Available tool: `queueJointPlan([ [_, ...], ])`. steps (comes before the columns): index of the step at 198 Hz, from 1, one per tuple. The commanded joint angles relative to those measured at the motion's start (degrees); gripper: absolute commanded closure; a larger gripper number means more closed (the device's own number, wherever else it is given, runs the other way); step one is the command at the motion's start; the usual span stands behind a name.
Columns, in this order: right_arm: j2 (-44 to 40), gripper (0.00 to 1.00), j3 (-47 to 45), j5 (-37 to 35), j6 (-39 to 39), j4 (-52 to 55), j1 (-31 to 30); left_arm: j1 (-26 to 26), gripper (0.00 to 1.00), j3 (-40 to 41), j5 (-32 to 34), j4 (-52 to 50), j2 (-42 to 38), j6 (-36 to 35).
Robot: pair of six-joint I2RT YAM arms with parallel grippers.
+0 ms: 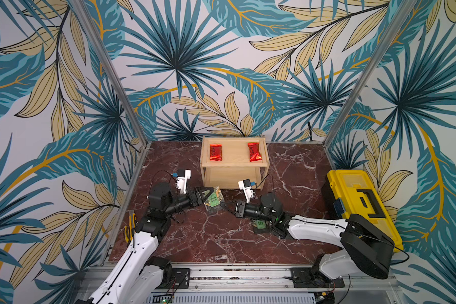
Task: Place the tea bags on the shelf by color
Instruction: Pick up the tea bag from the center of the board, then place the tea bag on the shelf.
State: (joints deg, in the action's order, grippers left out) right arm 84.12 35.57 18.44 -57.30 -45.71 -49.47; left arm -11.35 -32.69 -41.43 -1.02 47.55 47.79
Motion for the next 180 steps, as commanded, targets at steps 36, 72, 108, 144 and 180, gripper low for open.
queueJointPlan([
  [36, 9.6, 1.0, 3.5, -19.7, 11.4, 4.2, 0.0, 0.8, 0.0, -13.4, 23.1, -22.1, -0.7, -11.5],
  [72, 19.5, 1.0, 11.3, -26.1, 16.0, 4.4, 0.0, 1.0, 0.0, -18.1, 32.1, -28.1, 2.5, -13.2],
  [108, 24.5, 1.0, 16.8, -30.5, 19.0, 4.2, 0.1, 1.2, 0.0, -18.0, 31.9, -27.3, 2.2, -13.9],
  [144, 29.3, 1.0, 21.5, -33.4, 20.3, 3.6, 0.5, 1.8, 0.0, -17.7, 32.2, -28.0, 1.3, -14.6],
  [180, 34.7, 1.0, 27.5, -32.1, 20.5, 5.0, 2.4, 2.0, 0.0, -17.7, 32.7, -29.3, 1.2, -15.3],
])
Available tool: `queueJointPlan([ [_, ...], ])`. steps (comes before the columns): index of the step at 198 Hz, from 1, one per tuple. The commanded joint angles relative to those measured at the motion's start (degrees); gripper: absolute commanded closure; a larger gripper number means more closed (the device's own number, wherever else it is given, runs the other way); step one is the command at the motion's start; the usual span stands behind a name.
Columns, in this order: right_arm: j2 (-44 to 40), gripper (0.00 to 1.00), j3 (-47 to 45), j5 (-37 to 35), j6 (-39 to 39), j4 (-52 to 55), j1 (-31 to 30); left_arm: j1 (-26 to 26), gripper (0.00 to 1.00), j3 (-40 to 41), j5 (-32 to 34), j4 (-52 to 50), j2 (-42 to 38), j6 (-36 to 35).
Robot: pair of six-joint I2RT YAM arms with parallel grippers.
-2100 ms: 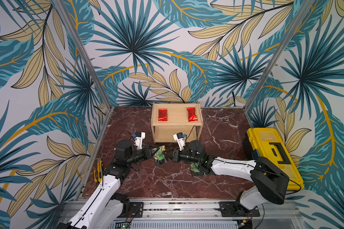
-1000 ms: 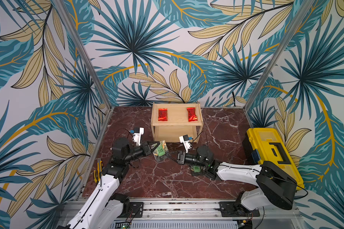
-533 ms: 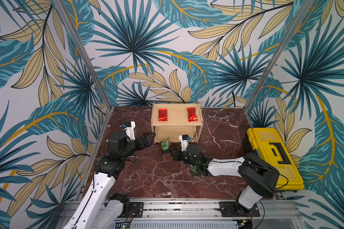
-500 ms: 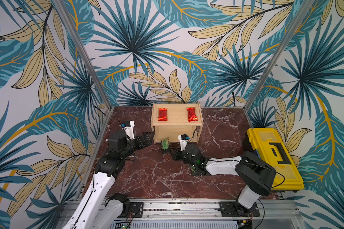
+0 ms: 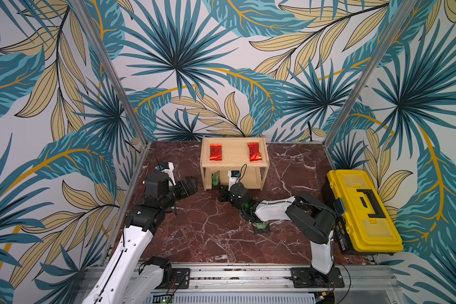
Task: Place the tea bags on the shelf by color
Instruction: Place the tea bag on the shelf.
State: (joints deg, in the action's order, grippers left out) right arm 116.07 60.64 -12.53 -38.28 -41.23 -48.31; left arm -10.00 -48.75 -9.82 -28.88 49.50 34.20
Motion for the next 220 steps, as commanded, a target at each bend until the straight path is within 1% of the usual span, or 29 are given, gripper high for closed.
queueJointPlan([
  [1, 2.8, 1.0, 2.5, -1.1, 1.5, 0.6, 1.3, 0.7, 0.0, -1.6, 1.1, -1.4, -0.7, -1.7],
  [57, 5.6, 1.0, 5.5, -1.5, 0.9, 1.9, 1.9, 0.9, 0.0, -0.8, 0.6, -0.8, -1.0, -1.9],
  [87, 6.1, 1.0, 6.8, -2.1, -0.3, 4.7, 1.9, 0.9, 0.0, -0.3, 0.5, -0.6, -1.2, -2.0],
  [121, 5.9, 1.0, 7.1, -3.2, -2.5, 7.0, 1.9, 0.9, 0.0, 0.1, 0.6, -0.5, -1.4, -2.3],
  [133, 6.0, 1.0, 7.2, -2.9, -3.7, 7.3, 1.9, 1.0, 0.0, 0.2, 0.7, -0.4, -1.4, -2.3],
  [158, 6.4, 0.97, 7.5, -2.6, -5.6, 8.6, 1.9, 1.0, 0.0, 0.2, 0.6, -0.2, -1.4, -2.4],
  [201, 7.4, 0.98, 7.1, -1.1, -9.4, 8.2, 1.9, 1.2, 0.0, 0.6, -0.4, 0.3, -1.3, -2.4],
  [204, 7.5, 0.98, 7.0, -1.1, -9.5, 8.0, 3.4, 1.3, 0.0, 0.6, -0.3, 0.3, -1.3, -2.4],
  [220, 7.8, 0.97, 7.0, -0.3, -10.5, 7.4, 4.0, 1.2, 0.0, 0.6, -0.7, 0.5, -1.3, -2.4],
])
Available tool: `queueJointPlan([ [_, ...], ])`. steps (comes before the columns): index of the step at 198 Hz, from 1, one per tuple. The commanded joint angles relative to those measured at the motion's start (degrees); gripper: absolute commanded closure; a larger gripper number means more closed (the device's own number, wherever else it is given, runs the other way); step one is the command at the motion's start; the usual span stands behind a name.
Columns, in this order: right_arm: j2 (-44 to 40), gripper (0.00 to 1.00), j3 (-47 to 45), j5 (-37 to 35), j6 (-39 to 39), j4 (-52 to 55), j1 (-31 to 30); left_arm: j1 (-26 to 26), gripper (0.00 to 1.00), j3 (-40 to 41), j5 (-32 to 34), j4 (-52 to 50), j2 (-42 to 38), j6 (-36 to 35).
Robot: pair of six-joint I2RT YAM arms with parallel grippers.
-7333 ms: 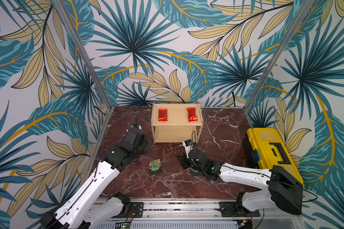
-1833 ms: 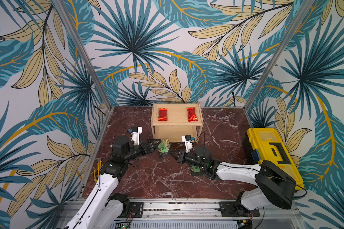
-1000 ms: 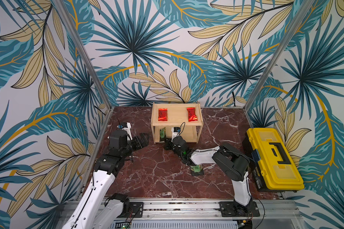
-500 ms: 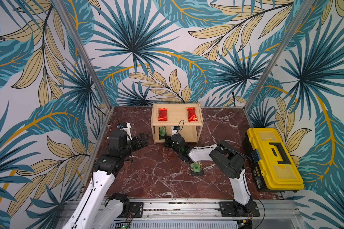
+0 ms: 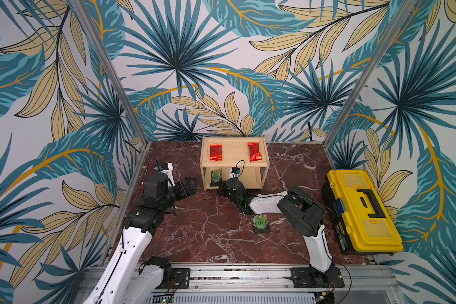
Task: Place the tea bags on the shelf by color
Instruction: Place the tea bag on the shelf.
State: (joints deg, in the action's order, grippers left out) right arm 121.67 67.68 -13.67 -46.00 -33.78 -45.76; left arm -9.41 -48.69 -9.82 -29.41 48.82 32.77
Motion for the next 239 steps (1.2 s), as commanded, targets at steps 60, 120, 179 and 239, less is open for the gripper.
queueJointPlan([
  [60, 3.4, 0.93, 1.3, 2.3, -1.5, 0.6, 2.1, 0.7, 0.0, 0.9, -1.3, 1.4, -1.1, -1.0],
  [120, 4.2, 0.9, 4.6, 4.4, 2.4, 4.5, 2.1, 0.7, 0.0, 1.1, -1.6, 1.5, -1.2, -1.0],
  [179, 5.1, 0.85, 6.3, 5.2, 2.8, 7.0, 2.4, 0.7, 0.0, 1.2, -1.6, 1.5, -1.4, -1.0],
  [239, 4.2, 0.76, 6.1, 4.2, 3.3, 8.0, 2.5, 0.7, 0.0, 1.4, -1.7, 1.6, -1.7, -1.0],
])
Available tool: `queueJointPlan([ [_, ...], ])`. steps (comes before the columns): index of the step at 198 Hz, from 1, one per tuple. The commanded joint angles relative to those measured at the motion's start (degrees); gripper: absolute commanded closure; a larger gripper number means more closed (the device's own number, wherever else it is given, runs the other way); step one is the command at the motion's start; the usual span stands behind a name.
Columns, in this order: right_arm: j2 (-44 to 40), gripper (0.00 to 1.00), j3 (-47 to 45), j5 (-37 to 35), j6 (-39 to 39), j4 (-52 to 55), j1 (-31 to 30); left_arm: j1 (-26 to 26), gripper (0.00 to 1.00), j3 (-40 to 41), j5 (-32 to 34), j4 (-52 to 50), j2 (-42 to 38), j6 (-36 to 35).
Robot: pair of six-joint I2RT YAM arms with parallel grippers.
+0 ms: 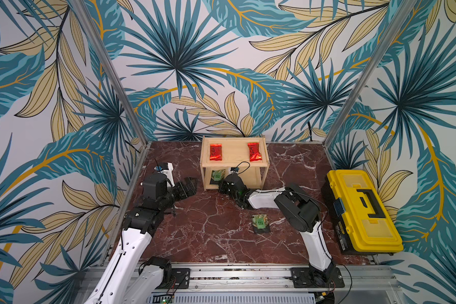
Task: Place the tea bags on the shelf by color
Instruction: Place the tea bag on the shelf.
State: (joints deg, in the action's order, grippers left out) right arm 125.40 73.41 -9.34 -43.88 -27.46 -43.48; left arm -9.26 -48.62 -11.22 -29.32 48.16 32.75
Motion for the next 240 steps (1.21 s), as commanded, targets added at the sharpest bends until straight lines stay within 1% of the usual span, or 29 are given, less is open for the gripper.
queueJointPlan([
  [1, 0.4, 0.76, 0.4, -0.2, 1.2, 1.7, 0.2, 0.6, 0.0, 1.3, -0.3, 1.6, -1.0, -0.9],
  [20, 0.2, 0.69, 0.4, -0.6, 1.3, 2.1, 0.3, 0.6, 0.0, 1.3, -0.4, 1.6, -1.1, -1.0],
  [55, -0.4, 0.66, 0.2, -1.2, 1.5, 2.7, 0.6, 0.6, 0.0, 1.3, -0.3, 1.4, -1.4, -0.9],
  [88, -2.3, 0.57, -1.8, -1.3, 1.8, 2.6, 0.6, 0.6, 0.0, 1.6, -0.5, 1.6, -1.7, -0.9],
  [108, -3.5, 0.53, -3.4, -1.4, 1.9, 2.1, 0.6, 0.6, 0.0, 1.6, -0.6, 1.7, -1.7, -0.8],
  [145, -5.3, 0.52, -5.5, -1.8, 2.5, 1.7, 0.6, 0.6, 0.0, 2.0, -0.6, 2.0, -2.0, -0.8],
  [162, -6.3, 0.52, -6.2, -0.8, 3.2, 1.6, 0.5, 0.6, 0.0, 2.0, -0.7, 1.9, -2.3, -0.8],
  [189, -9.4, 0.52, -9.0, 0.0, 4.7, 1.3, -0.3, 0.6, 0.02, 1.9, -1.0, 1.4, -3.9, -1.0],
  [213, -14.3, 0.52, -11.9, -0.1, 8.0, 3.4, -2.2, 0.4, 0.04, 2.0, -3.2, -0.5, -5.0, -0.3],
  [216, -15.0, 0.52, -12.3, -0.1, 8.6, 3.9, -3.8, 0.3, 0.04, 2.0, -3.5, -0.9, -5.1, -0.2],
  [224, -17.2, 0.52, -13.5, -0.5, 9.7, 5.1, -5.2, -0.3, 0.04, 2.1, -4.3, -2.1, -5.4, 0.2],
  [230, -18.9, 0.52, -14.7, -0.6, 10.5, 6.0, -6.2, -1.0, 0.05, 2.2, -4.3, -3.2, -5.5, 0.4],
  [240, -22.3, 0.53, -17.3, -1.6, 11.4, 7.7, -7.8, -3.6, 0.06, 2.7, -3.0, -4.7, -6.1, 1.0],
])
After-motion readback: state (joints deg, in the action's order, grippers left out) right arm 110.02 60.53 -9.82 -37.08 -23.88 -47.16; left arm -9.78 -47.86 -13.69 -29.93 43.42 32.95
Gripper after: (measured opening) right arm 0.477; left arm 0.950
